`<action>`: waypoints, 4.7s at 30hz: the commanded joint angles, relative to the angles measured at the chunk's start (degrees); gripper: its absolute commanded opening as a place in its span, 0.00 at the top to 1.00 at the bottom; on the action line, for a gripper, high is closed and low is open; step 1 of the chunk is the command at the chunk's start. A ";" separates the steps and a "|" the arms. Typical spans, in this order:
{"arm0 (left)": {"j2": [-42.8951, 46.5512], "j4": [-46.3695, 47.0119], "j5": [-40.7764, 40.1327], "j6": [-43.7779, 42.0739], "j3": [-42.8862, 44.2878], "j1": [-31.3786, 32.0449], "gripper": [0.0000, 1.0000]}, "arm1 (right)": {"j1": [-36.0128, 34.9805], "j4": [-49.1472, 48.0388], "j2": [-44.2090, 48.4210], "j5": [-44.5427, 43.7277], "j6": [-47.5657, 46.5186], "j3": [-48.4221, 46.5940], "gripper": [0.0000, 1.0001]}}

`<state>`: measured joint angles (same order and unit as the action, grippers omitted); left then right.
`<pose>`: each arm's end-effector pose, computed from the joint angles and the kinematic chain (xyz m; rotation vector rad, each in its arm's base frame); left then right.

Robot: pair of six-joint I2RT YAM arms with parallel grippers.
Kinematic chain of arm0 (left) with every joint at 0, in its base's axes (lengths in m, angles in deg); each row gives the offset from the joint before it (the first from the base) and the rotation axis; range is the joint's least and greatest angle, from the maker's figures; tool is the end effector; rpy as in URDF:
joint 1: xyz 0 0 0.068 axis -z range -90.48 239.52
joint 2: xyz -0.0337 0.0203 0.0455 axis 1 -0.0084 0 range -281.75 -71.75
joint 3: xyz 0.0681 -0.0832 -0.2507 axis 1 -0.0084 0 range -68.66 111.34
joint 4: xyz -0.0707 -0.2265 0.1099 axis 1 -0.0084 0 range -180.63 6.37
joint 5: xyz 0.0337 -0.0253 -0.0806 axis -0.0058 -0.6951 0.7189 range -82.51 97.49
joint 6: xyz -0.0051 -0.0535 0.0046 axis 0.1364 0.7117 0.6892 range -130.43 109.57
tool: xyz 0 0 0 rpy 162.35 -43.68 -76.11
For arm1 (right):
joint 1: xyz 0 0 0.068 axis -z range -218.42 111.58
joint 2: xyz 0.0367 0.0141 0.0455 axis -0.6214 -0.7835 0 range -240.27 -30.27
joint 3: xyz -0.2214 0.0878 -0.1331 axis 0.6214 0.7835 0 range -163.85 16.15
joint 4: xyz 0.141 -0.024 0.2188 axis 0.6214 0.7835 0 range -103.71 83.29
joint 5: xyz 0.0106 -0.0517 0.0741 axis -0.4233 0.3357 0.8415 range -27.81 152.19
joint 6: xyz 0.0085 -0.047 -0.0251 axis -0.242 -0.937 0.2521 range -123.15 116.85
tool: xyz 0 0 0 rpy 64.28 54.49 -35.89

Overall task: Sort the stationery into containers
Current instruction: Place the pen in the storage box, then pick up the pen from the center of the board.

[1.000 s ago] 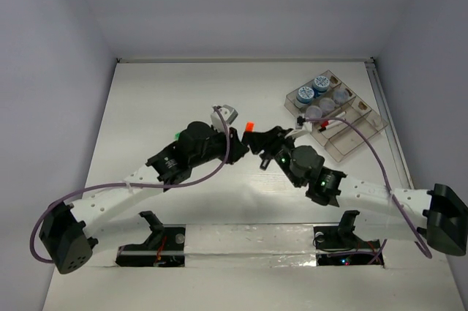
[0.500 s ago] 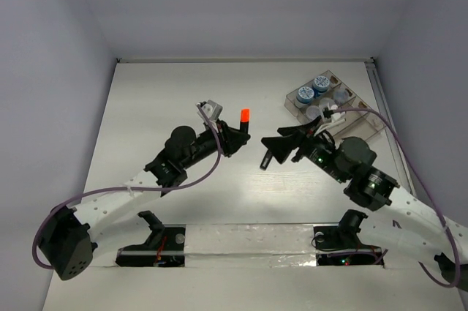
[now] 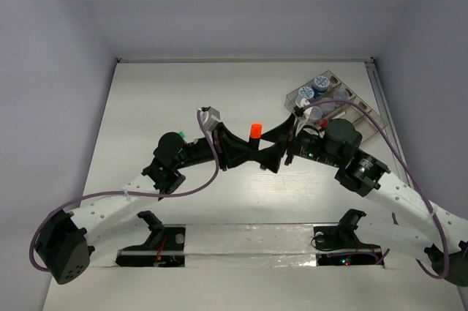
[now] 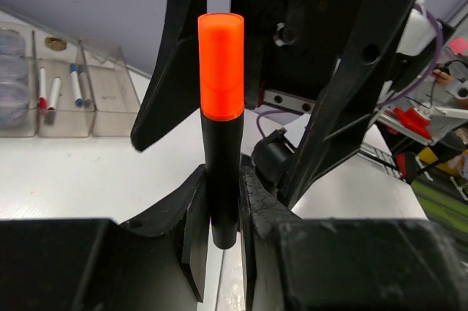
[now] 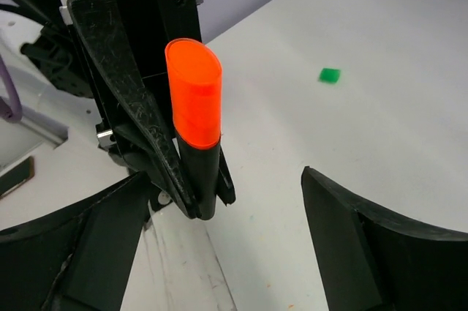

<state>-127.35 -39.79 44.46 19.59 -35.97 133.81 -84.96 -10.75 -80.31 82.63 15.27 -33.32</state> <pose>0.1394 -0.1659 0.3278 0.7834 1.2044 -1.4786 0.1308 0.1560 0.3668 -0.7068 1.6112 1.1396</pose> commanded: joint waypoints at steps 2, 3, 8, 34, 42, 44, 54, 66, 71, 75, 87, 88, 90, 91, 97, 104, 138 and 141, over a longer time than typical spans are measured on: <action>0.14 6.96 4.51 2.15 -0.25 0.27 1.00 | 0.23 -5.85 -1.02 7.58 0.65 -2.38 0.17; 0.05 7.31 4.51 2.32 -0.26 0.27 1.00 | 0.23 -6.64 -1.20 7.94 1.53 -1.77 0.20; -0.39 7.14 4.95 2.15 -0.52 0.27 1.00 | 0.23 -11.48 -1.99 9.00 3.73 0.52 0.39; 4.79 -13.31 -10.66 -4.00 3.08 2.55 0.26 | 1.71 -6.58 2.58 -16.29 5.93 1.05 1.00; 13.74 -42.56 -22.90 -9.97 11.07 2.55 0.02 | 12.86 6.69 2.50 -36.08 6.54 1.04 1.00; 15.59 -46.97 -25.45 -13.31 13.79 2.55 0.01 | 20.39 10.55 0.83 -37.14 7.69 2.18 1.00; 27.12 -50.69 -33.20 -21.49 10.03 2.55 0.01 | 52.22 12.41 -5.84 -29.86 7.96 6.94 1.00; 28.61 -51.74 -33.10 -20.79 9.68 2.55 0.01 | 58.59 11.54 -17.19 -25.99 8.74 4.21 1.00; 27.73 -52.45 -33.54 -20.53 9.85 2.55 0.01 | 58.59 10.57 -19.48 -26.25 10.06 4.30 0.83; 28.43 -52.45 -33.81 -20.53 9.76 2.55 0.01 | 58.59 10.84 -21.23 -27.74 10.15 3.68 0.58; 28.96 -52.45 -34.60 -20.53 9.68 2.55 0.01 | 59.11 12.33 -16.15 -24.77 9.01 2.37 0.36; 28.88 -52.53 -34.51 -20.53 9.68 2.55 0.01 | 59.11 12.42 -14.84 -21.36 8.83 2.10 0.36; 28.35 -52.45 -34.68 -20.53 9.76 2.55 0.01 | 56.41 13.99 -12.03 -18.09 8.04 0.70 0.34; 28.26 -52.53 -34.86 -20.62 9.76 2.03 0.01 | 54.56 14.96 -11.49 -17.47 7.87 0.08 0.34; 26.50 -52.80 -36.97 -20.44 9.76 0.80 0.01 | 30.08 19.36 -12.87 -22.18 9.09 -2.30 0.31; 24.74 -52.71 -42.76 -19.56 9.85 -6.30 0.01 | 7.91 11.56 -28.92 -22.29 8.23 -7.82 0.31; 24.75 -47.35 -33.03 -17.10 8.71 -22.58 0.01 | -0.39 7.34 -61.18 -23.49 -12.45 -39.64 0.45; 22.82 -47.26 -29.16 -16.84 8.88 -22.58 0.01 | -0.39 9.85 -49.13 -34.03 -4.03 -30.89 0.57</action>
<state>-102.82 -90.59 8.75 2.13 -26.94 111.52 -85.68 5.25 -141.59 62.83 0.01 -69.04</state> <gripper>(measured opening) 0.990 0.466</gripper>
